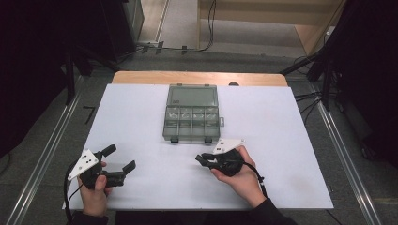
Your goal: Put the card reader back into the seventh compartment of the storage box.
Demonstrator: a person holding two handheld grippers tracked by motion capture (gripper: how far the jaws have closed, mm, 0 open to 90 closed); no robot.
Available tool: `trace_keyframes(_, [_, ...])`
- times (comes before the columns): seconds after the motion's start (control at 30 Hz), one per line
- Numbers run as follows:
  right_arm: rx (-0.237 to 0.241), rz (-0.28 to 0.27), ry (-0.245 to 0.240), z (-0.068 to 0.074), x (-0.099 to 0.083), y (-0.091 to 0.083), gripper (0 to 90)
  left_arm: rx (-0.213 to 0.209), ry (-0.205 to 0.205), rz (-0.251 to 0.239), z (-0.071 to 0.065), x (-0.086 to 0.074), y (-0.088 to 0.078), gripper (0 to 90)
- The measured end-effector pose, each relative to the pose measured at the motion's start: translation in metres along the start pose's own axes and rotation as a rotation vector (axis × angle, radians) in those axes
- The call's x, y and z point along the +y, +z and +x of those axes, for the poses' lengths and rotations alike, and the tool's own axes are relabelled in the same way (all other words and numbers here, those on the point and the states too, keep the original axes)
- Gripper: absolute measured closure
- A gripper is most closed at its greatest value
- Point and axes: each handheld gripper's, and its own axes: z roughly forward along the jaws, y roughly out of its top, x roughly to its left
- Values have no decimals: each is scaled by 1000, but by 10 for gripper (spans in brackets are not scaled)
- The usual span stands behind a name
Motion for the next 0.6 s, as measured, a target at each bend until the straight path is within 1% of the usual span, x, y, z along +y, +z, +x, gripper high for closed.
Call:
trace_keyframes(0.4, [-8, -11, 15, -7, 12, -3, 710, 1, 2, 0, 0, 0, 0, 0])
trace_keyframes(0.6, [-19, -17, 23, -10, 17, -5, 711, 0, 2, 0, 0, 0, 0, 0])
